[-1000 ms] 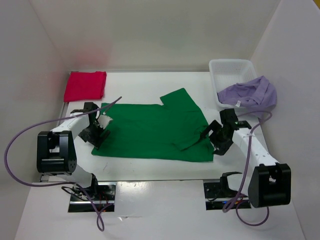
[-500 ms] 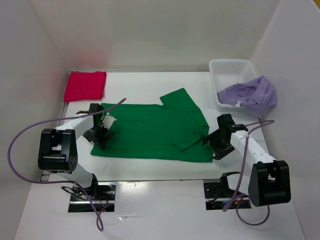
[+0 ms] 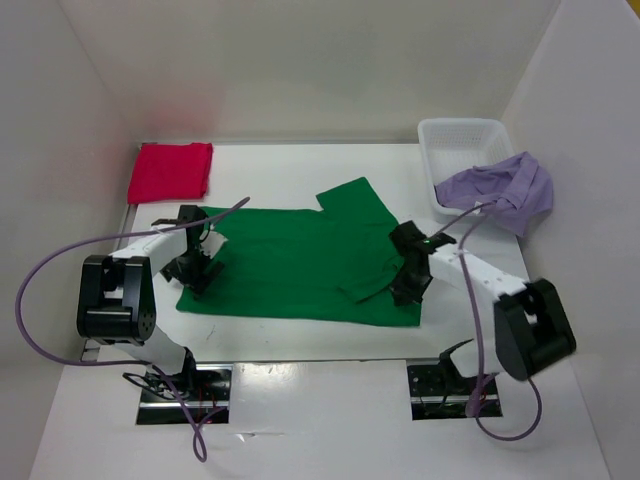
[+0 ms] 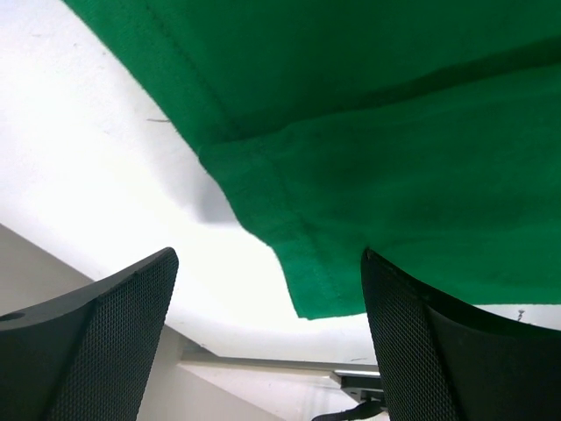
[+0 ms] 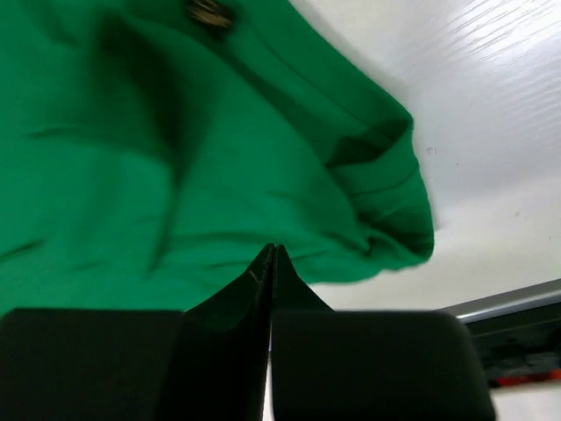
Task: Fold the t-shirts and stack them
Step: Fold the flattened tshirt in 1/3 of the way
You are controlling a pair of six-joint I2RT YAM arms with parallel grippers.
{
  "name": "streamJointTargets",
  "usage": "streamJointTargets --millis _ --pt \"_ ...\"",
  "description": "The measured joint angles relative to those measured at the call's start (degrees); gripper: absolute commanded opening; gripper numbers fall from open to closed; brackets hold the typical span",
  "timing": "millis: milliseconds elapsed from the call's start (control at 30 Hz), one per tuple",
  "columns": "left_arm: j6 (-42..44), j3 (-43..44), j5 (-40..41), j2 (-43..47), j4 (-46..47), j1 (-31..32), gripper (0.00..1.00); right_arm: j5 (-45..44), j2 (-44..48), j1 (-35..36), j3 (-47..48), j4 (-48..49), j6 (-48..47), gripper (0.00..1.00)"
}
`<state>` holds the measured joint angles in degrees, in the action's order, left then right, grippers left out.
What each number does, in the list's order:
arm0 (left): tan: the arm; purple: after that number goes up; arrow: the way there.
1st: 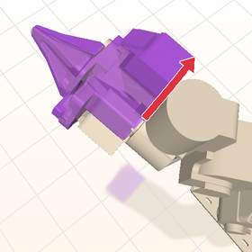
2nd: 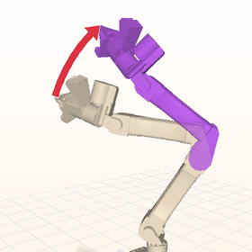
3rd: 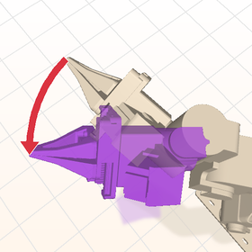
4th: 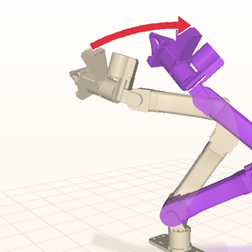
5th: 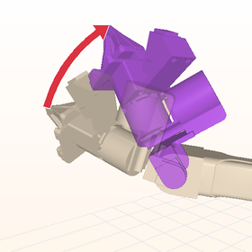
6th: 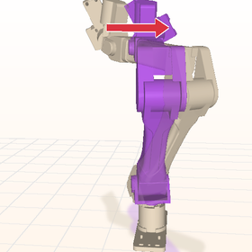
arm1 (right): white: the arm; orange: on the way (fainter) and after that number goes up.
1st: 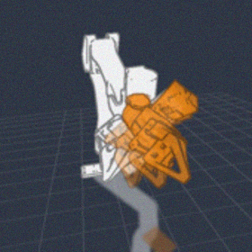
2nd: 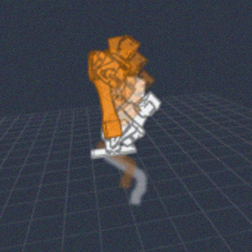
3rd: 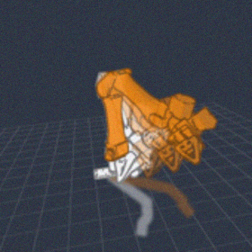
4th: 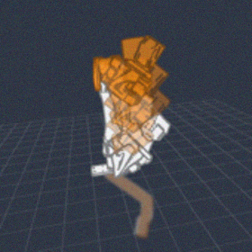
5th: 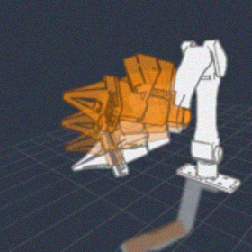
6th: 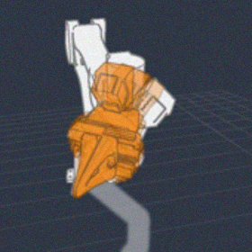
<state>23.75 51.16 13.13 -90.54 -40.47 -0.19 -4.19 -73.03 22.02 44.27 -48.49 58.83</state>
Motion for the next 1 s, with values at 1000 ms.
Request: streamJointTargets --millis 1000 --pt "-0.02 0.72 3.13 -0.09 -2.93 0.00 0.95 -9.94 -32.70 9.62 26.64 2.36 -11.08 0.00"
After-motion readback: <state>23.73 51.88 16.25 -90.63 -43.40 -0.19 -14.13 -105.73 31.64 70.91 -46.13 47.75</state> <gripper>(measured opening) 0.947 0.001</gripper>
